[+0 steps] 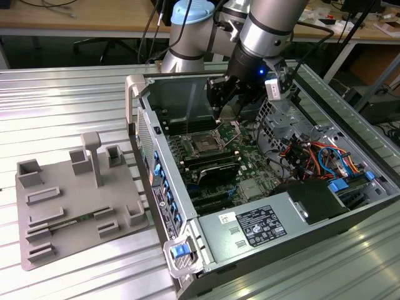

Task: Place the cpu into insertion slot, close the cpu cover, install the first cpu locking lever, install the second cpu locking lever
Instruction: 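Place the cpu into insertion slot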

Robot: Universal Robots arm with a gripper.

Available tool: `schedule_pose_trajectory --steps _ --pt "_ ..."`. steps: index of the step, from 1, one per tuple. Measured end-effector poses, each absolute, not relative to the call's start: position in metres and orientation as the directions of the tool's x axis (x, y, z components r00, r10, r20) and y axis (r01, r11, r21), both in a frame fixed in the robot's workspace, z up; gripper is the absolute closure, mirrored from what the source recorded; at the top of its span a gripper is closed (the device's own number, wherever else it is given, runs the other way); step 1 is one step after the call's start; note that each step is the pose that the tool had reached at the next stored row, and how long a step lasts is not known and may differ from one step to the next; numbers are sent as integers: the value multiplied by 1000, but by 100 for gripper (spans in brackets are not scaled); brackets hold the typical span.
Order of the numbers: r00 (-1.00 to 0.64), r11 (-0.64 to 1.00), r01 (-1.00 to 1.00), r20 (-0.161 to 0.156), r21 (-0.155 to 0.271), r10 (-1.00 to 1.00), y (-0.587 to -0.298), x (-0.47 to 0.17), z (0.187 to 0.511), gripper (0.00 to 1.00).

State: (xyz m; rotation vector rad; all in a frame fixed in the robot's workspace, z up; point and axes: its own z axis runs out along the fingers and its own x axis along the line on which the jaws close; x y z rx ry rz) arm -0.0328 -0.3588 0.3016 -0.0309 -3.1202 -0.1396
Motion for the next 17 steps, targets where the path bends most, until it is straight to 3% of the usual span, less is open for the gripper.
schedule_pose_trajectory --steps 17 --pt "-1000 996 21 19 88 19 -359 -36 298 45"
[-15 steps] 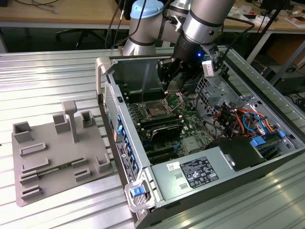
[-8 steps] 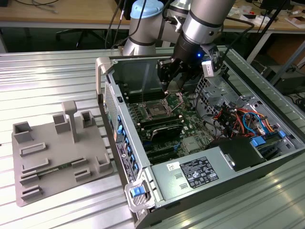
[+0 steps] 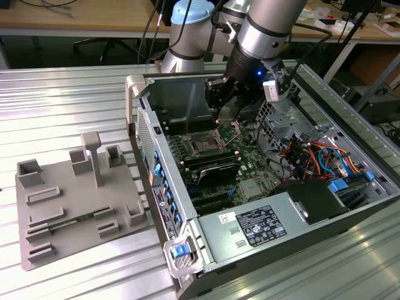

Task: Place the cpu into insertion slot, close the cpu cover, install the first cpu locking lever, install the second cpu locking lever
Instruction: 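Place the cpu into insertion slot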

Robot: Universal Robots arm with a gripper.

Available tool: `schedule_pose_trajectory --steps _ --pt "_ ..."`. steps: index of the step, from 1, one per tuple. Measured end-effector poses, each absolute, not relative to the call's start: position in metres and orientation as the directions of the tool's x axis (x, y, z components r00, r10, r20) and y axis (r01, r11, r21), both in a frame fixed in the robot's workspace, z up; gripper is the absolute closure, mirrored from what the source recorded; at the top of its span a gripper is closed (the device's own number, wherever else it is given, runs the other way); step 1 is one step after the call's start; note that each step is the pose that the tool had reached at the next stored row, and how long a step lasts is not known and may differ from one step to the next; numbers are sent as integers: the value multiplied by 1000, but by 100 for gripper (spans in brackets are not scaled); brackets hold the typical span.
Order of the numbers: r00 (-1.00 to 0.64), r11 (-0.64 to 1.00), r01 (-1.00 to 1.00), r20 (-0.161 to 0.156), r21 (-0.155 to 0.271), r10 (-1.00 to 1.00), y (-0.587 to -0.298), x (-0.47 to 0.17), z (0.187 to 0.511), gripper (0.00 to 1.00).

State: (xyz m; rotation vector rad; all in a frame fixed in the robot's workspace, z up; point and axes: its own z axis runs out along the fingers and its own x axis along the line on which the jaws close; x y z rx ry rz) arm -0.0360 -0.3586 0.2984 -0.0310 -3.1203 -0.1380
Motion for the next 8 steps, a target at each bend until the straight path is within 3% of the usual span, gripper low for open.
schedule_pose_trajectory --steps 8 --pt "-1000 996 21 19 87 19 -358 -38 297 45"
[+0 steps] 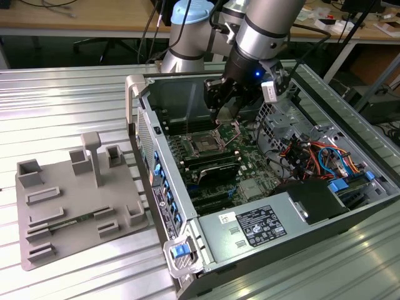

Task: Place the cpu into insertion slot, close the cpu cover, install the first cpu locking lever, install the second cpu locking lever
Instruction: 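Place the cpu into insertion slot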

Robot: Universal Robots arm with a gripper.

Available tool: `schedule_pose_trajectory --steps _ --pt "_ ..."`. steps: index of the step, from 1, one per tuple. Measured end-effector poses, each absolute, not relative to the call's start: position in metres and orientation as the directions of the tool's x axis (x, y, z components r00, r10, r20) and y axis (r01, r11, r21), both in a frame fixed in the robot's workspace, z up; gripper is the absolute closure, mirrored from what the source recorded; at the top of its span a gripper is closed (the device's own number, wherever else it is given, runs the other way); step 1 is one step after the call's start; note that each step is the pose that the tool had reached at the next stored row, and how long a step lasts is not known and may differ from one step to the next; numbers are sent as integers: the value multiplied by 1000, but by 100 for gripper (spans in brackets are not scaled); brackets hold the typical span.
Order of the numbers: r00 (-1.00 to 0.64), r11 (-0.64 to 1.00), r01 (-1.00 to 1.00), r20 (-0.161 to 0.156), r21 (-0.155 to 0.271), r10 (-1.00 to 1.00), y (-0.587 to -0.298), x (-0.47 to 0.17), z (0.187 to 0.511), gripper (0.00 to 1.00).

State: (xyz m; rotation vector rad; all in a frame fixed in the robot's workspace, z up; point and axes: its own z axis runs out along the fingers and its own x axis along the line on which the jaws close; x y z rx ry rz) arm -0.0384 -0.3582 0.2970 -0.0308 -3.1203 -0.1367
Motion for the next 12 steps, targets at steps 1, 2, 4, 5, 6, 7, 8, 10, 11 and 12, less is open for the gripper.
schedule_pose_trajectory --steps 1,2,4,5,6,7,8,10,11,12 --pt "-1000 996 21 19 87 19 -358 -38 297 45" --pt "-1000 996 21 19 87 19 -358 -39 297 45" --pt "-1000 996 21 19 87 19 -358 -39 296 45" --pt "-1000 996 21 19 87 19 -358 -39 296 45" --pt "-1000 996 21 19 87 19 -358 -39 296 45" --pt "-1000 996 21 19 87 19 -358 -39 296 45" --pt "-1000 996 21 19 87 19 -358 -39 296 45" --pt "-1000 996 21 19 87 19 -358 -39 295 45" --pt "-1000 996 21 19 87 19 -358 -39 295 45" --pt "-1000 996 21 19 87 19 -358 -40 295 45"
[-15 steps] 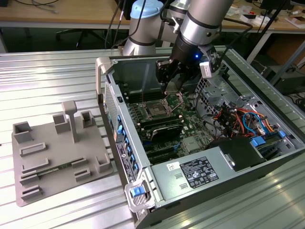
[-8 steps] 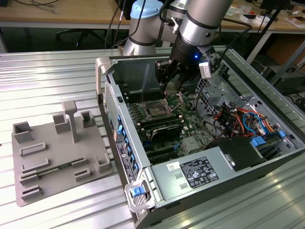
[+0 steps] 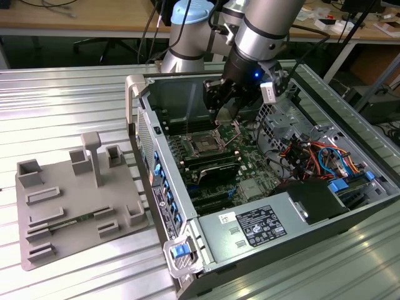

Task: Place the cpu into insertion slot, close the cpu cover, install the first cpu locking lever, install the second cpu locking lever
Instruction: 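Place the cpu into insertion slot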

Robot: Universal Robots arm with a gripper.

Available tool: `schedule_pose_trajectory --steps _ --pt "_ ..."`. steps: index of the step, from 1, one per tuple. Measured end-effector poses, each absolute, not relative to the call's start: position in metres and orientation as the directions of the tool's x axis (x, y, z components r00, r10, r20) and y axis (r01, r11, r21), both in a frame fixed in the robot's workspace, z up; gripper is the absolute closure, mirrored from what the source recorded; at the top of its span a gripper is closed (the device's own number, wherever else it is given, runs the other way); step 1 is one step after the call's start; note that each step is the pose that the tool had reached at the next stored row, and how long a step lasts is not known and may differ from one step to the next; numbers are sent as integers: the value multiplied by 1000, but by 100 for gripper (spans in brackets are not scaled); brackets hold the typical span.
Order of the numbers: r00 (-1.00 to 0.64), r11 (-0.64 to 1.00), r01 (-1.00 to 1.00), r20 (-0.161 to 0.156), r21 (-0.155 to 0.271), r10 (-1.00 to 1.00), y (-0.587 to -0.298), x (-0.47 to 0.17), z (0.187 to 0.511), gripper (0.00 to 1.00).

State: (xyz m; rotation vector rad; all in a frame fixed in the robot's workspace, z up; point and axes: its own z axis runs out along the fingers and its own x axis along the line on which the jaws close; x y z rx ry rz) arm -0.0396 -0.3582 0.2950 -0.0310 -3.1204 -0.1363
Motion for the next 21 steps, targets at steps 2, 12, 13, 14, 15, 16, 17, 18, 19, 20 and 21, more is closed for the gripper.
schedule_pose_trajectory --steps 2,12,13,14,15,16,17,18,19,20,21 --pt "-1000 996 21 19 87 19 -358 -40 295 45" --pt "-1000 996 21 19 87 19 -358 -42 292 45" --pt "-1000 996 21 19 87 19 -358 -42 292 45" --pt "-1000 996 21 19 87 19 -358 -43 292 45" --pt "-1000 996 21 19 87 19 -358 -43 292 45" --pt "-1000 996 21 19 87 19 -358 -43 291 45" --pt "-1000 996 21 19 87 19 -358 -43 291 45" --pt "-1000 996 21 19 87 19 -358 -43 291 45" --pt "-1000 996 21 19 87 19 -358 -44 291 45" --pt "-1000 996 21 19 87 19 -358 -44 291 45" --pt "-1000 996 21 19 87 19 -358 -44 291 45"
